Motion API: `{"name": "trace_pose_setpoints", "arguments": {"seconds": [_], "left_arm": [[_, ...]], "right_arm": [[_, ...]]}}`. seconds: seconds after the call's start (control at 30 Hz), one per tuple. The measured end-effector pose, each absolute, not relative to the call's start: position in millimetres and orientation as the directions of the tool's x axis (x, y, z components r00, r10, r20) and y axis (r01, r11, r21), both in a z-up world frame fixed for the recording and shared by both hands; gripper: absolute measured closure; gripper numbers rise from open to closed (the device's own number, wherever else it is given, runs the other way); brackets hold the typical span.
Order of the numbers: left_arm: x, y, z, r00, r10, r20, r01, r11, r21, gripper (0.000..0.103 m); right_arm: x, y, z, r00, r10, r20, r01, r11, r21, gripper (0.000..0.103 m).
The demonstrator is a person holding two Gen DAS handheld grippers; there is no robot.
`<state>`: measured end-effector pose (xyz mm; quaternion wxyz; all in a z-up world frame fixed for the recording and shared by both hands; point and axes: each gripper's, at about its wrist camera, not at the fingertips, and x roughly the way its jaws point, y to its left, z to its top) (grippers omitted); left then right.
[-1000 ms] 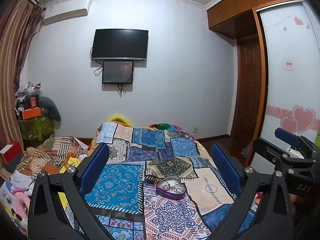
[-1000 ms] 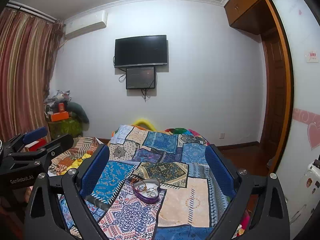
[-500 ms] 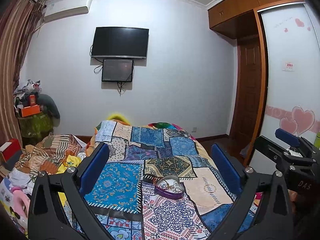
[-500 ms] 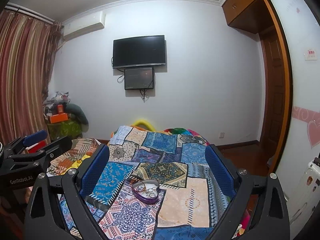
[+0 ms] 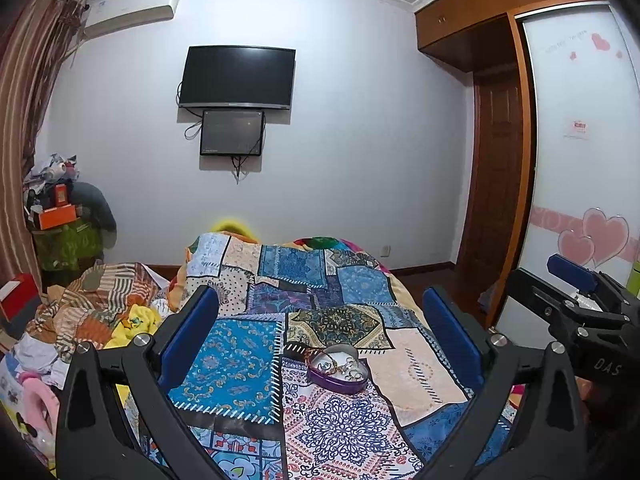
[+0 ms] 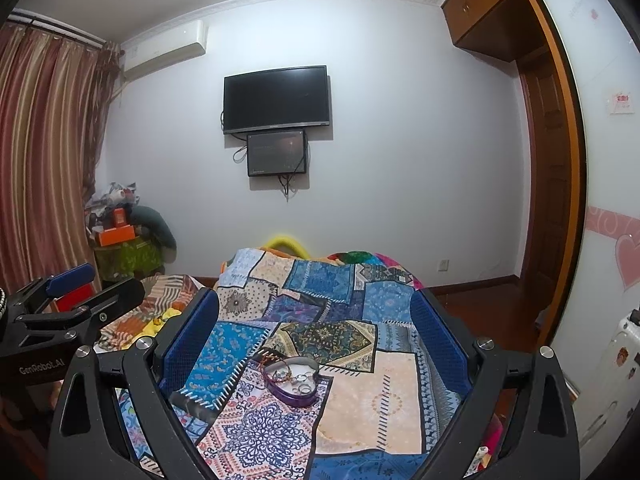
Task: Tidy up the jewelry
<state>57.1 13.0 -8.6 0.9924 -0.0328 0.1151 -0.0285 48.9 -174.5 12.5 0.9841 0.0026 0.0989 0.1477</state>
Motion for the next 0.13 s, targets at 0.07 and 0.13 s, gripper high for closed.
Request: {"name": "trace_pose_setpoints", "arguments": {"seconds": [0.07,0.13], "left_arm": [[62.2,15.2,-11.0,0.969,-0.066,-0.237,0.048,0.996,-0.079,0.000],[67.3,17.5,-13.7,0.967,-0.065,-0.247,0.046,0.996,-0.081,0.000]], "right_arm": [[52.5,-173.4,10.4,0.935,0.290,-0.204,-0.289,0.957,0.036,0.008],[56.1,-172.7,8.5,0.933,0.290,-0.212,-0.289,0.957,0.038,0.008]]}}
